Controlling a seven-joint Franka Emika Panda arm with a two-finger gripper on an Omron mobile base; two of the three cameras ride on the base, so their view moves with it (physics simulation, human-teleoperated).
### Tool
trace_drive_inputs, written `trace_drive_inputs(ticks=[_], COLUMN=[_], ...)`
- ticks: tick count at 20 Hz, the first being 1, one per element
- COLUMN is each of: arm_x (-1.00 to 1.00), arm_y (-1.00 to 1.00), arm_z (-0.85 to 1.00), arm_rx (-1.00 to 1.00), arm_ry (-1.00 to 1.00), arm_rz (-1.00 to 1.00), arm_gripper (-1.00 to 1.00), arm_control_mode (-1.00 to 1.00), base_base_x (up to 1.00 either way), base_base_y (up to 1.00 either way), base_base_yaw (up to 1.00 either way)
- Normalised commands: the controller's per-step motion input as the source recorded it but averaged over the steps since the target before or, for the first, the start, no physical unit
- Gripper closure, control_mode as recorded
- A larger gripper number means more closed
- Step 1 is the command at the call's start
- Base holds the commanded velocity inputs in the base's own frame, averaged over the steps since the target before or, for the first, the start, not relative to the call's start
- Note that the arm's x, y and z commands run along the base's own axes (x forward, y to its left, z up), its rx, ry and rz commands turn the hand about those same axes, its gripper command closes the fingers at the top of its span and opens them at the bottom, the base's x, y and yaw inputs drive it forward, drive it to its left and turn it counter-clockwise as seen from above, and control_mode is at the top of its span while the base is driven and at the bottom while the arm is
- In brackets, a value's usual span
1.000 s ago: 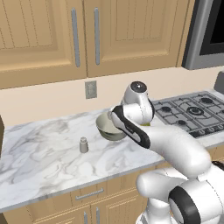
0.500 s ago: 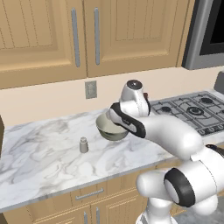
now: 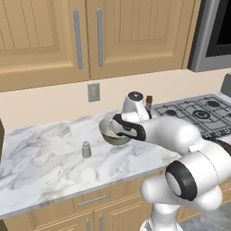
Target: Retrieve the bottle and the shaker from the cabinet and place them next to the mixing bowl on the counter. Then add garlic from the fridge to the mixing bowl.
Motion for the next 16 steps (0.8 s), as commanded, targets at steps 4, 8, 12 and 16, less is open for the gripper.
trace_drive_inputs(ticks=[4,8,12,16], arm_x=[0.09,0.06,0.11,0.2], arm_y=[0.02,0.0,0.06,0.18], arm_z=[-0.23,-0.01,0.0,0.0], arm_rx=[0.0,0.0,0.0,0.0], arm_ry=[0.0,0.0,0.02,0.03], arm_rz=[0.0,0.0,0.0,0.0], arm_gripper=[1.0,1.0,1.0,1.0], arm_control_mode=[-1.0,-1.0,-1.0,-1.0], base_base_x=[0.0,0.0,0.0,0.0], base_base_y=[0.0,0.0,0.0,0.0], base_base_yaw=[0.0,0.0,0.0,0.0])
